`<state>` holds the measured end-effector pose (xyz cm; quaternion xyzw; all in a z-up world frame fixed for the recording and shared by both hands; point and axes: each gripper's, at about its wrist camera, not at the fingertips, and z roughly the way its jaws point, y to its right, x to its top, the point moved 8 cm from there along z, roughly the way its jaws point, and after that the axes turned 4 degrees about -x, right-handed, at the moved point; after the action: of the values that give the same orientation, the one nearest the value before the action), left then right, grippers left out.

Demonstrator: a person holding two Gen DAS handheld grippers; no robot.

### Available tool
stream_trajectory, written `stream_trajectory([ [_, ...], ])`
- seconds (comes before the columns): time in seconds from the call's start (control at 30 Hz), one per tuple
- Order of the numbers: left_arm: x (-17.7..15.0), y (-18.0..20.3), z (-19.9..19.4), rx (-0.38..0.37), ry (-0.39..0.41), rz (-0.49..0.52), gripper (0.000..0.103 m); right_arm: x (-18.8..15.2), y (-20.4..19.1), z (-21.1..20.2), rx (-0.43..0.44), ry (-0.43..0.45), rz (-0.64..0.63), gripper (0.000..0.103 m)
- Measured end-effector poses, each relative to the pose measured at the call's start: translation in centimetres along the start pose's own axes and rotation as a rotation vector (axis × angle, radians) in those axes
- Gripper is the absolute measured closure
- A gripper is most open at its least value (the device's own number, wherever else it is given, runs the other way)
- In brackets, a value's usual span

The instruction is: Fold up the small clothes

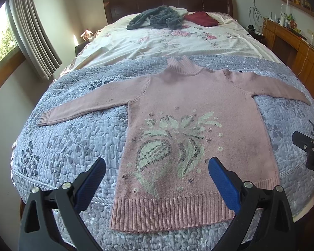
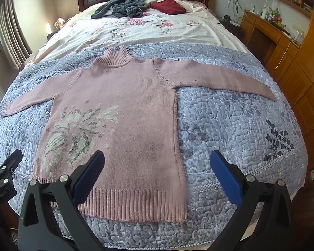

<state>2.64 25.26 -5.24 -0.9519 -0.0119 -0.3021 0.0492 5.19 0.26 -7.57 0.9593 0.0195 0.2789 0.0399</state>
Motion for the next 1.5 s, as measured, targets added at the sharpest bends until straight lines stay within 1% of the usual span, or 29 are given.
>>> stream_trajectory([
  [0.6, -0.1, -0.3, 0.0, -0.013, 0.011, -0.001, 0.004, 0.3, 0.0, -0.1, 0.003, 0.007, 0.0, 0.003],
  [0.77, 0.0, -0.4, 0.5, -0.009, 0.001, -0.017, 0.004, 0.5, 0.0, -0.1, 0.011, 0.01, 0.005, 0.003],
  [1.2, 0.3, 0.6, 1.8, -0.001, -0.02, -0.007, 0.004, 0.9, 1.5, 0.8, 0.01, 0.022, 0.022, 0.003],
  [1.27, 0.7, 1.0, 2.4, -0.013, -0.023, -0.005, 0.004, 1.2, 2.0, 1.0, 0.018, 0.034, 0.03, 0.003],
  [1.33, 1.4, 1.6, 3.2, -0.026, -0.025, -0.003, 0.004, 1.6, 2.8, 1.6, 0.064, 0.046, 0.053, 0.003],
  [1.4, 2.6, 2.6, 4.5, -0.037, -0.03, -0.001, 0.004, 2.6, 4.4, 2.7, 0.105, 0.056, 0.085, 0.003],
  [1.43, 3.2, 3.1, 5.3, -0.041, -0.038, -0.001, 0.004, 3.2, 5.7, 3.5, 0.098, 0.052, 0.103, 0.003],
  [1.5, 5.1, 4.4, 6.8, -0.061, -0.038, -0.011, 0.004, 4.8, 8.9, 5.2, 0.055, 0.05, 0.127, 0.003],
])
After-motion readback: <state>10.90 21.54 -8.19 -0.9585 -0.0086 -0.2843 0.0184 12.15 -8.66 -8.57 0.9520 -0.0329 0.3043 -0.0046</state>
